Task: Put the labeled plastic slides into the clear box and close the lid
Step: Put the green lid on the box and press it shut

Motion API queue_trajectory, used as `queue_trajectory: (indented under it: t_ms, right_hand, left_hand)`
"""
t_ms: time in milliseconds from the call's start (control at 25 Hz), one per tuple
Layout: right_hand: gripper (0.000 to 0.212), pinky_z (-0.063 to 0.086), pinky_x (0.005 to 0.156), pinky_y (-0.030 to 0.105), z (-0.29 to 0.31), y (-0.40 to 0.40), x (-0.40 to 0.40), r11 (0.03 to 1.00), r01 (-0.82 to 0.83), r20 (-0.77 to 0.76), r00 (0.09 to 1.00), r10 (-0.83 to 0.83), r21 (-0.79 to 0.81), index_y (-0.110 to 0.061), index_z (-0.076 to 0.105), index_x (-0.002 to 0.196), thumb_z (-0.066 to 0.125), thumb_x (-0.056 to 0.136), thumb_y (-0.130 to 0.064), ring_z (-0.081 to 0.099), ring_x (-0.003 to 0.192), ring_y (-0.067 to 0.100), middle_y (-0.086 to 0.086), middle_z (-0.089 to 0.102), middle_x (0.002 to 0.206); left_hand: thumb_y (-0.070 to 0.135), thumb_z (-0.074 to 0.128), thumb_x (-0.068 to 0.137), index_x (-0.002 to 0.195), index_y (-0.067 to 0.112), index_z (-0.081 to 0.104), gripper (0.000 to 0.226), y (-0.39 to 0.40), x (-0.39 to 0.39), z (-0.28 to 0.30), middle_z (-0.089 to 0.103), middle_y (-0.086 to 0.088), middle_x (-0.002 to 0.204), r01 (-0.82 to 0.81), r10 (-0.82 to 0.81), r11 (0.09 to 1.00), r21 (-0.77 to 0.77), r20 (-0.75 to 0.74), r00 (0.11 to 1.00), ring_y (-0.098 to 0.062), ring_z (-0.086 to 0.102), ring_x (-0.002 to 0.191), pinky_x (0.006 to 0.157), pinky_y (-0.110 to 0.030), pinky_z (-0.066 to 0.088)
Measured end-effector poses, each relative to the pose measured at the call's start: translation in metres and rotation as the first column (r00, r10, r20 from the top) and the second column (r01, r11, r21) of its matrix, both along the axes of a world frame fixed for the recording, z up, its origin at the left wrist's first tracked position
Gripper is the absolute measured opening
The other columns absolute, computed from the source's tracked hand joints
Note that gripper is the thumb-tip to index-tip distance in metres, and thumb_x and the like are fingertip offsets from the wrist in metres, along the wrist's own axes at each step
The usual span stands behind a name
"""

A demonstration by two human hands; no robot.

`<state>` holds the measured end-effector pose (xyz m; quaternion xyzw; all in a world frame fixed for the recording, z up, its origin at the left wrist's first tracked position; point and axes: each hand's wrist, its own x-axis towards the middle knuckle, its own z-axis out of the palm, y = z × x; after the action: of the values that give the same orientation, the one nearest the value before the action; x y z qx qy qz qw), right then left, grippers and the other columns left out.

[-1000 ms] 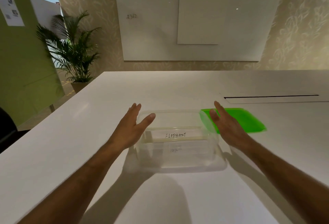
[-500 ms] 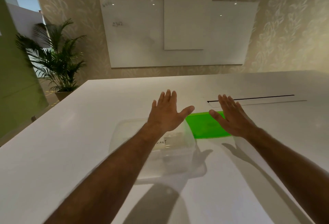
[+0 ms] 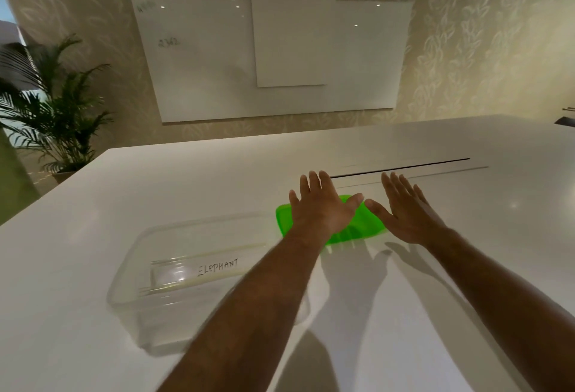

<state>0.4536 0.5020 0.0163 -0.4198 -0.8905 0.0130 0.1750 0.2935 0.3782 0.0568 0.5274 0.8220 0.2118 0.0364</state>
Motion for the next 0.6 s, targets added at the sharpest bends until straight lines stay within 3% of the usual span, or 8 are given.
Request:
queue_trajectory:
  t_ms: [200,400,480,600]
  right_hand:
    - [0.098,0.008,0.121,0.040,-0.017,0.015,-0.002,0.991,-0.006,-0.042,0.999,0.001,-0.137,-0.010,0.005,0.154,0.016,0.081,-0.075,0.007,0.150,0.026,0.017,0.009,0.162]
    - [0.102,0.019,0.119,0.042,-0.034,0.020,-0.011,0.928,-0.011,-0.164,0.985,-0.054,-0.373,-0.004,0.020,0.151,0.020,0.080,-0.076,0.024,0.146,0.031,0.018,0.024,0.158]
    - [0.089,0.029,0.112,0.042,-0.039,0.019,-0.015,0.904,-0.010,-0.209,0.974,-0.088,-0.427,-0.002,0.037,0.142,0.025,0.087,-0.072,0.038,0.136,0.035,0.021,0.042,0.147]
    - [0.073,0.045,0.091,0.042,-0.046,0.014,-0.016,0.872,-0.046,-0.304,0.945,-0.120,-0.487,-0.014,0.059,0.104,0.027,0.084,-0.077,0.058,0.102,0.036,0.017,0.064,0.107]
  left_hand:
    - [0.079,0.043,0.081,0.156,0.011,-0.002,0.110,0.027,0.014,-0.015,0.001,-0.011,0.166,-0.132,0.113,0.991,0.026,0.372,0.921,-0.029,-0.004,0.152,0.121,-0.053,0.005]
    - [0.082,0.046,0.078,0.156,0.009,0.005,0.114,0.030,-0.003,-0.042,0.006,-0.017,0.164,-0.370,0.331,0.929,-0.025,0.505,0.797,-0.031,0.000,0.152,0.120,-0.052,0.005]
    - [0.083,0.045,0.077,0.155,0.010,0.006,0.114,0.028,-0.011,-0.052,0.004,-0.020,0.164,-0.427,0.404,0.901,-0.078,0.514,0.757,-0.032,-0.001,0.151,0.120,-0.052,0.003]
    - [0.085,0.045,0.074,0.156,0.010,0.003,0.118,0.025,-0.014,-0.060,0.002,-0.024,0.162,-0.472,0.478,0.867,-0.161,0.539,0.694,-0.036,0.001,0.150,0.120,-0.051,0.002]
